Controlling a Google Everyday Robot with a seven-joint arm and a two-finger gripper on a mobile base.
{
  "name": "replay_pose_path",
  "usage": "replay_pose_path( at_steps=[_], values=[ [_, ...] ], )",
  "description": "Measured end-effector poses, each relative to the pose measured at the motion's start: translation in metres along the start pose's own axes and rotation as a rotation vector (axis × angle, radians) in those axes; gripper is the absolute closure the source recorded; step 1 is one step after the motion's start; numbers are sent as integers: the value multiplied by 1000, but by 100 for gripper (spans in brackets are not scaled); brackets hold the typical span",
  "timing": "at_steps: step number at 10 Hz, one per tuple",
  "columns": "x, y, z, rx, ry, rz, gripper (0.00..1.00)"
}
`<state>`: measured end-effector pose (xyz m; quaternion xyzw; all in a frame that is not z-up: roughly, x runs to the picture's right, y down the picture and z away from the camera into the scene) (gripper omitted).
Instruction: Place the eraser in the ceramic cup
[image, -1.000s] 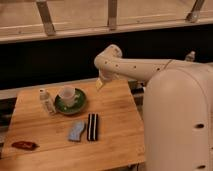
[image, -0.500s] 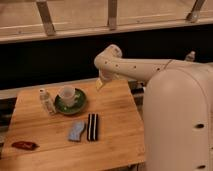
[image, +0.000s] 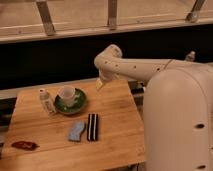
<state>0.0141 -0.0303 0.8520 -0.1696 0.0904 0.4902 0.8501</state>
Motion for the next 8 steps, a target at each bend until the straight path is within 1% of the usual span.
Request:
replay_pose_path(
  at_steps=[1, 2, 3, 4, 5, 6, 8],
  values=[
    [6, 1, 1, 1, 22, -11, 20],
    [18, 5, 4, -9, 44, -16, 20],
    [40, 9, 4, -12, 69, -17, 20],
    [55, 18, 4, -18, 88, -16, 20],
    [74, 34, 3, -29, 115, -17, 20],
    [84, 43, 3, -34, 131, -19, 20],
    [87, 43, 4, -33, 135, -18, 20]
  ],
)
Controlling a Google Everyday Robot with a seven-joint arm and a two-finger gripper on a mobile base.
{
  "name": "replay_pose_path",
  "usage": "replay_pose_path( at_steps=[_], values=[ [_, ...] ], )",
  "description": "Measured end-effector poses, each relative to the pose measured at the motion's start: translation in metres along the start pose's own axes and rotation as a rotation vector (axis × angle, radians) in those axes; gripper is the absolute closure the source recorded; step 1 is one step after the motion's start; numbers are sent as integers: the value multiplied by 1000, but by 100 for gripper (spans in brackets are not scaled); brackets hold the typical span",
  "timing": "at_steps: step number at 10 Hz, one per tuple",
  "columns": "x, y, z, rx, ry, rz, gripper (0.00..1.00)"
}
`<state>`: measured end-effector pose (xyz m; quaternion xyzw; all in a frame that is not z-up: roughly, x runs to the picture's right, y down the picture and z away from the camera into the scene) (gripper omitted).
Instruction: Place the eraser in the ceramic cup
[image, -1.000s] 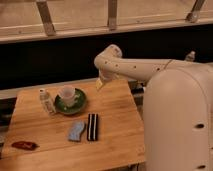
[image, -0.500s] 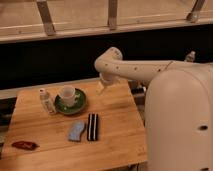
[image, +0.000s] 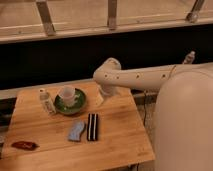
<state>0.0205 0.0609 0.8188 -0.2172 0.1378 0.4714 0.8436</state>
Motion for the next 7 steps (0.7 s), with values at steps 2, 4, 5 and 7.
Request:
replay_pose_path(
  at_steps=[2, 4, 5, 7],
  values=[
    [-1, 1, 0, -8, 2, 0, 20],
    [2, 10, 6, -31, 17, -21, 20],
    [6, 29, 9, -63, 15, -36, 20],
    [16, 48, 18, -97, 21, -45, 20]
  ],
)
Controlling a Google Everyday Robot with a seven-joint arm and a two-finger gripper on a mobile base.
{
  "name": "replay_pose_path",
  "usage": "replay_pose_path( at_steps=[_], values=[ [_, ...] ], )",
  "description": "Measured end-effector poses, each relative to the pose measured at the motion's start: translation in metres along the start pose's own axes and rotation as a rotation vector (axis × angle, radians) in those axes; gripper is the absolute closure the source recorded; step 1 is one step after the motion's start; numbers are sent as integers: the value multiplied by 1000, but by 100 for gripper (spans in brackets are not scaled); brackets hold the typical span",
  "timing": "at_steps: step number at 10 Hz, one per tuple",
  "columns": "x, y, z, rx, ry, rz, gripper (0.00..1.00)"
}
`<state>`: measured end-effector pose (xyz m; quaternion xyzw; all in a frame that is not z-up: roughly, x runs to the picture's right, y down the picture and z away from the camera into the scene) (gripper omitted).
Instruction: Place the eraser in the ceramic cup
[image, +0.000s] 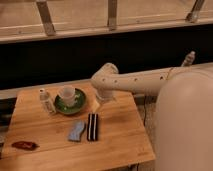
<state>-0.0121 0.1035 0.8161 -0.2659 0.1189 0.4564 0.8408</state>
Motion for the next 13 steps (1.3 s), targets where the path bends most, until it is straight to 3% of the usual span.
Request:
replay_pose_path(
  at_steps=[4, 7, 9, 13],
  values=[
    [0, 27, 29, -37, 16, 12, 20],
    [-12, 44, 49, -26, 23, 36, 20],
    [-14, 44, 62, 9, 20, 79, 20],
    [-9, 46, 87, 38, 89, 106, 20]
  ],
)
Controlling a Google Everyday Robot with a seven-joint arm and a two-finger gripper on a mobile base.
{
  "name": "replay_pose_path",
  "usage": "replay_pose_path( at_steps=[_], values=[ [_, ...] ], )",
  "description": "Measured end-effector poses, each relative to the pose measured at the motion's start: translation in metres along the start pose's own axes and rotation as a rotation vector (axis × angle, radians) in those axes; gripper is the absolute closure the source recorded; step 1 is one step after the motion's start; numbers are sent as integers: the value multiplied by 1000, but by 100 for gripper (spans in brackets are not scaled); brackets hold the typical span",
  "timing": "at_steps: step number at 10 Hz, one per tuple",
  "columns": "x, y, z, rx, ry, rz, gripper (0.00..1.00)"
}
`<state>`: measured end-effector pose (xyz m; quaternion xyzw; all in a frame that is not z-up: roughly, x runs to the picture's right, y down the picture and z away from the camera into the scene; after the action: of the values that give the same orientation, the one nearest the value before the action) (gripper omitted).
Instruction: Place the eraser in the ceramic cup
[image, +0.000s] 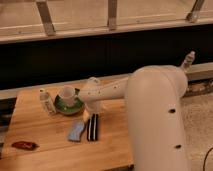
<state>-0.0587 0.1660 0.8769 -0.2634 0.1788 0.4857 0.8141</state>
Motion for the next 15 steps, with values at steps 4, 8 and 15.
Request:
replay_pose_path(
  at_steps=[4, 8, 15],
  values=[
    [13, -11, 11, 0, 47, 50, 20],
    [20, -2, 10, -19, 57, 26, 55],
    [22, -3, 5, -24, 58, 18, 100]
  ],
)
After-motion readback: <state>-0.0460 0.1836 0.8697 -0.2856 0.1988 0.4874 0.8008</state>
